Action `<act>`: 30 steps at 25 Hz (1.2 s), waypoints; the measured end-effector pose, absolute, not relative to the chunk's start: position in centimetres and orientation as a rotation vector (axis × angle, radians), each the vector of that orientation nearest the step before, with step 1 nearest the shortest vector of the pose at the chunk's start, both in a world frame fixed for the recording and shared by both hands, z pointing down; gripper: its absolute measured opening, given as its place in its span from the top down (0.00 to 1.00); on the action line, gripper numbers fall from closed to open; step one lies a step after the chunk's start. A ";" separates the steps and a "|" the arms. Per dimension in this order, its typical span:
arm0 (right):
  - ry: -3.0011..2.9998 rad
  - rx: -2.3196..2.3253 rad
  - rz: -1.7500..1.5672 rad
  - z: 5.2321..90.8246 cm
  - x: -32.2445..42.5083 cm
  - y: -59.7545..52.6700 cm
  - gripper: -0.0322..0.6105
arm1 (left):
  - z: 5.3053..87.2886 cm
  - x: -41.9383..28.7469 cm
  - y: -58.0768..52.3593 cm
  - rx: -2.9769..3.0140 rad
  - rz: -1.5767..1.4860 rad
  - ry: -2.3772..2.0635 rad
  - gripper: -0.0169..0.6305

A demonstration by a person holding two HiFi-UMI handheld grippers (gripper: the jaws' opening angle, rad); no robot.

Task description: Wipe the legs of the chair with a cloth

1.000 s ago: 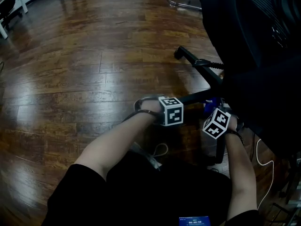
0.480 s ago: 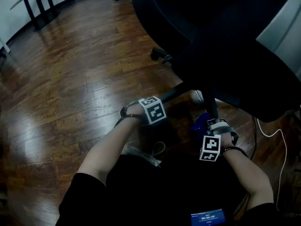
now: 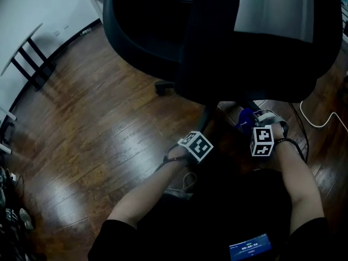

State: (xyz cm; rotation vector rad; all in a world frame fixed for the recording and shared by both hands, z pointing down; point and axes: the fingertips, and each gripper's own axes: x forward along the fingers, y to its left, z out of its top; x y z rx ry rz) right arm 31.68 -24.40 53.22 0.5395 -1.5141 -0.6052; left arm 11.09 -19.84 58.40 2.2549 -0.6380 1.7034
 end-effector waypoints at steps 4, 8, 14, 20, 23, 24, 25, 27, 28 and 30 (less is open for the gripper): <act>-1.662 0.761 -0.373 52.3 33.4 -25.4 0.82 | 58.3 15.7 -17.9 2.212 1.634 -0.663 0.76; -1.822 0.855 -0.299 50.2 31.6 -25.2 0.82 | 58.4 19.5 -15.5 2.254 1.668 -0.512 0.67; -2.037 0.831 -0.311 46.9 27.0 -23.4 0.82 | 55.4 20.9 -12.8 2.509 1.670 -0.233 0.49; -2.316 0.723 -0.320 43.2 21.7 -19.7 0.82 | 52.5 13.4 -19.6 2.702 1.538 -0.444 0.37; -2.298 0.583 -0.350 44.9 18.4 -18.1 0.82 | 50.7 8.7 -25.5 2.718 1.411 -0.715 0.37; -2.281 0.547 -0.341 45.9 17.6 -17.7 0.82 | 50.2 7.3 -27.3 2.719 1.405 -0.790 0.37; -2.261 0.520 -0.328 47.0 17.0 -17.5 0.82 | 49.8 6.1 -28.9 2.725 1.404 -0.846 0.37; -2.240 0.505 -0.301 48.5 16.4 -17.4 0.82 | 49.3 5.0 -31.9 2.752 1.383 -0.904 0.37; -2.244 0.509 -0.286 48.7 16.4 -17.4 0.82 | 49.3 4.9 -33.3 2.770 1.361 -0.916 0.37; -2.255 0.509 -0.262 48.3 17.0 -17.2 0.82 | 49.8 4.7 -36.1 2.784 1.332 -0.962 0.37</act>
